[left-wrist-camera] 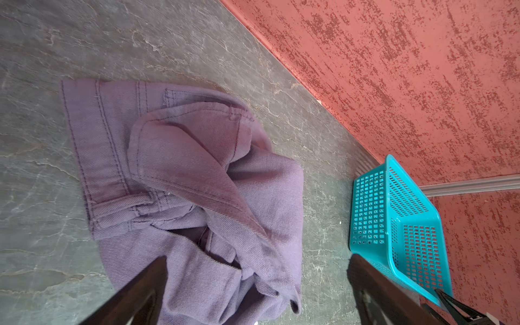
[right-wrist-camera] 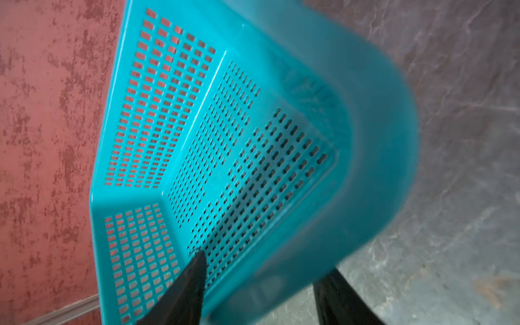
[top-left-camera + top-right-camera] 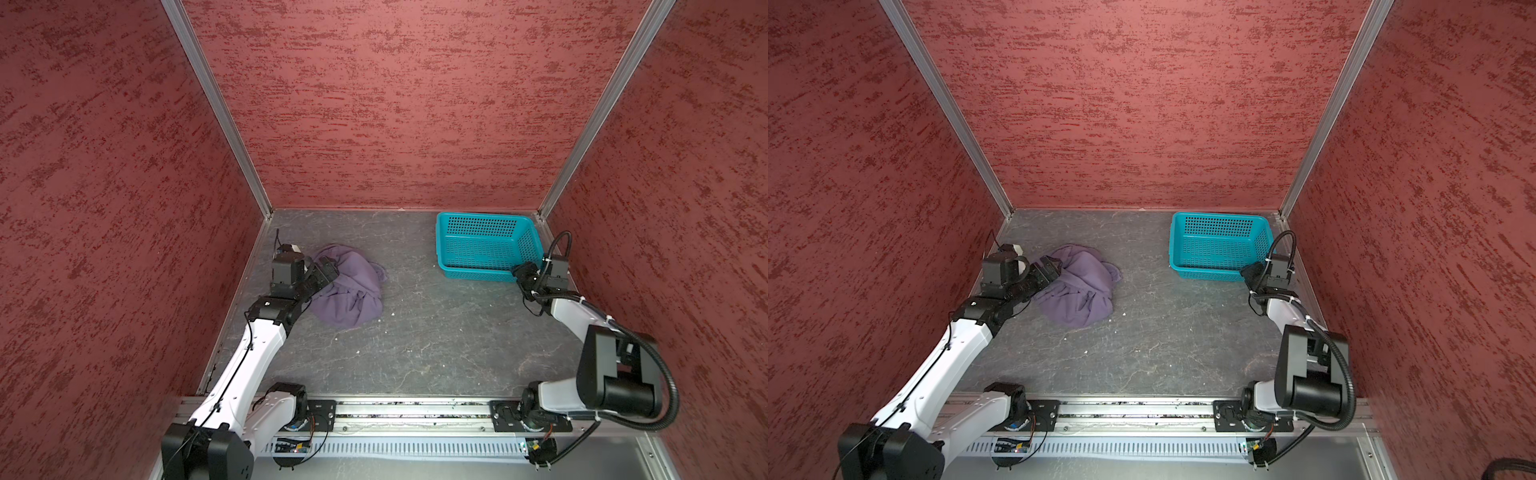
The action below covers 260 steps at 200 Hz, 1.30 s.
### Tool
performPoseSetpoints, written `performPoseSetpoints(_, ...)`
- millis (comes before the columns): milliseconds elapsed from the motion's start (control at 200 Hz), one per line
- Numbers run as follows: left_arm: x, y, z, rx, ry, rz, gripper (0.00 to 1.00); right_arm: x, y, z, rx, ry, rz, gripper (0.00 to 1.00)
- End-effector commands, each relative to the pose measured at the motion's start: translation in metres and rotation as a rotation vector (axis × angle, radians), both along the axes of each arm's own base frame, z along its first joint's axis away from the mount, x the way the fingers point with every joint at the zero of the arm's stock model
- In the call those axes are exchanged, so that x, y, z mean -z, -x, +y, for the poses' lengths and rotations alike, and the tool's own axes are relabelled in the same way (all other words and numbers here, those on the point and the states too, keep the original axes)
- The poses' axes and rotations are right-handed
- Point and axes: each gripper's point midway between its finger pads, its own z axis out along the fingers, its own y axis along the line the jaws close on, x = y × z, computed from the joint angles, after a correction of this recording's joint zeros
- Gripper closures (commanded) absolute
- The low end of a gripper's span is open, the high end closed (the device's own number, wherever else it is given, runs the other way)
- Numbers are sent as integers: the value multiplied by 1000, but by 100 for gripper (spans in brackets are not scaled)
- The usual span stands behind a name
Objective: Fold and stack the trousers
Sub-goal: Move the basket to the top-right of the table.
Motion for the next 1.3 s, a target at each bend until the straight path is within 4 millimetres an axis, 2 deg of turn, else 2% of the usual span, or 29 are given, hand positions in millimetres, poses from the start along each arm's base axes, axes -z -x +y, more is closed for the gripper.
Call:
performPoseSetpoints(0, 5, 1, 3, 0, -12, 10, 0, 1, -15, -4, 35, -88, -32, 49)
performPoseSetpoints(165, 3, -1, 2, 0, -2, 9, 0, 4, -19, -13, 60, -109, -18, 61)
performPoseSetpoints(276, 3, -2, 5, -11, -7, 13, 0, 2, -21, -22, 84, -135, -27, 65)
performPoseSetpoints(561, 0, 2, 10, -22, -6, 9, 0, -5, -25, -58, 181, -166, -39, 79)
performPoseSetpoints(796, -1, 5, 15, -34, -4, 4, 1, -13, -29, -93, 349, -190, -91, 92)
performPoseSetpoints(1142, 3, 10, 22, -56, -14, 10, 0, -28, -52, -117, 496, -252, -165, 91)
performPoseSetpoints(1232, 3, 10, 23, -58, -6, 12, 0, -30, -59, -121, 510, -262, -169, 88)
performPoseSetpoints(1297, 3, 10, 23, -58, -8, 13, 0, -32, -65, -123, 510, -263, -173, 80)
